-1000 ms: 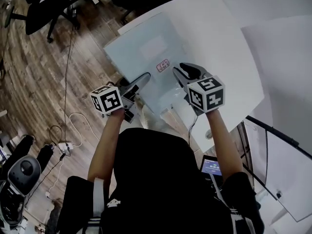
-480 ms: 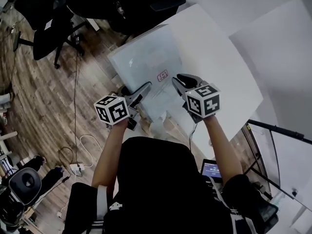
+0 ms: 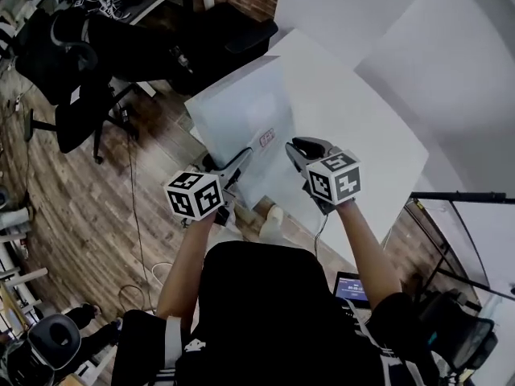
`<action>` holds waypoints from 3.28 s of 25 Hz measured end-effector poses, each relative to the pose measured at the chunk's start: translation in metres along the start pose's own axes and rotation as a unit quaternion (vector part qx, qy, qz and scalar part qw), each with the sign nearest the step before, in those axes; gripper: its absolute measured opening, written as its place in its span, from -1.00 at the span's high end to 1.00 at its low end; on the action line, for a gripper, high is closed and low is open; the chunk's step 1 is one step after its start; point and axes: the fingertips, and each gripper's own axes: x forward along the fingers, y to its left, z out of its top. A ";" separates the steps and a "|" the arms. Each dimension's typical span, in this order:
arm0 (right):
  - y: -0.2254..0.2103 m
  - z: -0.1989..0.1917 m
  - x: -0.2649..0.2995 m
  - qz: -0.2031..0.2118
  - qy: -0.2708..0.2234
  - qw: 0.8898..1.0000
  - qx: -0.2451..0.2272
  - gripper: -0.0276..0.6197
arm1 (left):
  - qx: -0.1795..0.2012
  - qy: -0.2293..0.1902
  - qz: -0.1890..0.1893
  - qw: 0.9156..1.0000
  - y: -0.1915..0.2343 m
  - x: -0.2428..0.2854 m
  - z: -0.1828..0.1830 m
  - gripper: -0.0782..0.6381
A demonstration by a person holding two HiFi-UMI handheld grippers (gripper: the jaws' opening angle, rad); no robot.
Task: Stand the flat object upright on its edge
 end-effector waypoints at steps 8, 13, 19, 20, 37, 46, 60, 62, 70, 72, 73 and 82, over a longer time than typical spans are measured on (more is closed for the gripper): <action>-0.027 0.024 -0.027 -0.069 -0.060 0.996 0.025 0.68 | 0.074 0.018 -0.025 0.997 -0.022 0.027 0.038 0.00; -0.034 0.040 -0.044 -0.110 -0.088 0.990 0.028 0.73 | 0.103 0.027 -0.042 0.993 -0.033 0.038 0.061 0.00; -0.042 0.050 -0.060 -0.149 -0.109 0.982 0.042 0.74 | 0.140 0.036 -0.066 0.987 -0.045 0.051 0.081 0.00; -0.043 0.051 -0.061 -0.155 -0.112 0.981 0.044 0.74 | 0.143 0.036 -0.070 0.987 -0.046 0.053 0.083 0.00; -0.059 0.062 -0.077 -0.199 -0.141 0.967 0.071 0.74 | 0.176 0.035 -0.091 0.980 -0.061 0.080 0.098 0.00; -0.085 0.062 -0.088 -0.181 -0.153 0.969 0.074 0.74 | 0.185 0.029 -0.071 0.980 -0.078 0.107 0.100 0.00; -0.128 0.032 -0.108 -0.141 -0.148 0.976 0.072 0.74 | 0.187 0.007 -0.025 0.982 -0.109 0.140 0.082 0.00; -0.131 0.029 -0.107 -0.136 -0.147 0.977 0.075 0.74 | 0.188 0.003 -0.024 0.982 -0.113 0.143 0.081 0.00; -0.131 0.028 -0.096 -0.125 -0.136 0.980 0.071 0.74 | 0.195 -0.011 -0.021 0.981 -0.111 0.151 0.090 0.00; -0.135 0.030 -0.090 -0.126 -0.136 0.980 0.077 0.74 | 0.196 -0.012 -0.020 0.980 -0.107 0.157 0.094 0.00; -0.138 0.031 -0.088 -0.127 -0.136 0.979 0.080 0.74 | 0.196 -0.011 -0.021 0.980 -0.105 0.161 0.095 0.00; -0.167 0.041 -0.062 -0.145 -0.124 0.977 0.101 0.74 | 0.203 -0.012 -0.019 0.979 -0.081 0.203 0.115 0.00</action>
